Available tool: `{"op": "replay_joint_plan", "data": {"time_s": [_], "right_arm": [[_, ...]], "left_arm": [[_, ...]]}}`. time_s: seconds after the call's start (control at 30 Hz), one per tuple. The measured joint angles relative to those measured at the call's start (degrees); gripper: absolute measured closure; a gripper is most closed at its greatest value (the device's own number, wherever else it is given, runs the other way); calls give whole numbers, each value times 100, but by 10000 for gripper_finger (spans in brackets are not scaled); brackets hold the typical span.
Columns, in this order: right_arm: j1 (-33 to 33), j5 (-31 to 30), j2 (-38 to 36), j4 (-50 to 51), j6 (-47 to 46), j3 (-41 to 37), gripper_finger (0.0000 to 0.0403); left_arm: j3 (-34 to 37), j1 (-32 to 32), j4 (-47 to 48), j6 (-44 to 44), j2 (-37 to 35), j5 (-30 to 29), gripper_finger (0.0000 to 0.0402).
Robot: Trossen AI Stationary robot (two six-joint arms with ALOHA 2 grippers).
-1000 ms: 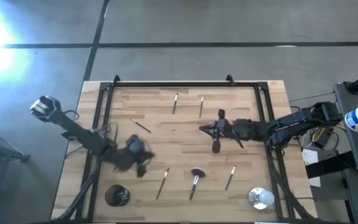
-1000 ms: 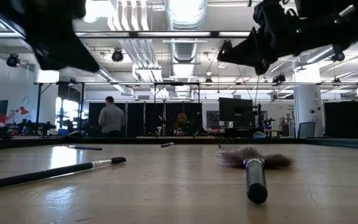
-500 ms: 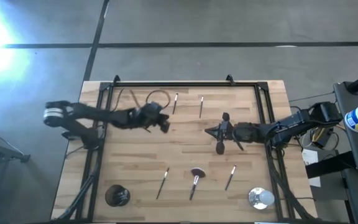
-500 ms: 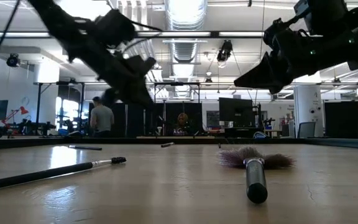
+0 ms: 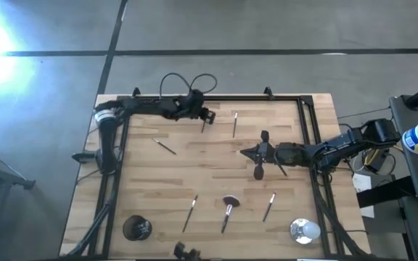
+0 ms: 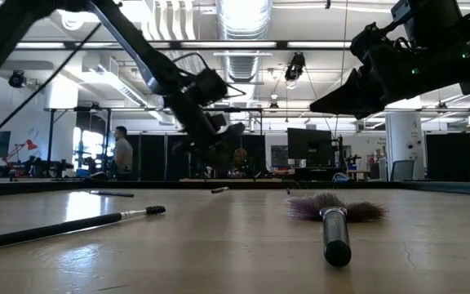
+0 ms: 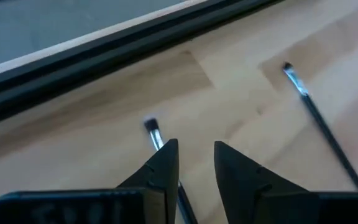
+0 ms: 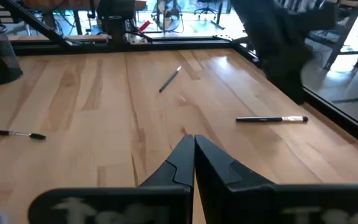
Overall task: Pick & Place Makeup Brushes
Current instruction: Put the black eyeshadow brush into the makeup holder
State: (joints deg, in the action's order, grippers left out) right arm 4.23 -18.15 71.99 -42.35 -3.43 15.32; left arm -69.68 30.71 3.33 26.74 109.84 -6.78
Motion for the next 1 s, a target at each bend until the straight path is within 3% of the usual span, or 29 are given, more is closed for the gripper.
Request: {"op": "replay_joint_plan", "data": {"time_s": [0.37, 0.53, 0.83, 1.0], "right_arm": [[1, 17, 7, 13, 0, -1, 394], [2, 19, 7, 11, -1, -1, 394], [2, 34, 4, 0, -66, 7, 394], [2, 61, -2, 0, -90, 7, 394]], "left_arm": [[-1503, 244, 1312, 49, 1161, -264, 307], [-1545, 312, 1334, 9, 1174, -236, 311], [-1407, 478, 1196, 179, 1209, 191, 388], [-1407, 476, 1374, -113, 1169, 207, 400]]}}
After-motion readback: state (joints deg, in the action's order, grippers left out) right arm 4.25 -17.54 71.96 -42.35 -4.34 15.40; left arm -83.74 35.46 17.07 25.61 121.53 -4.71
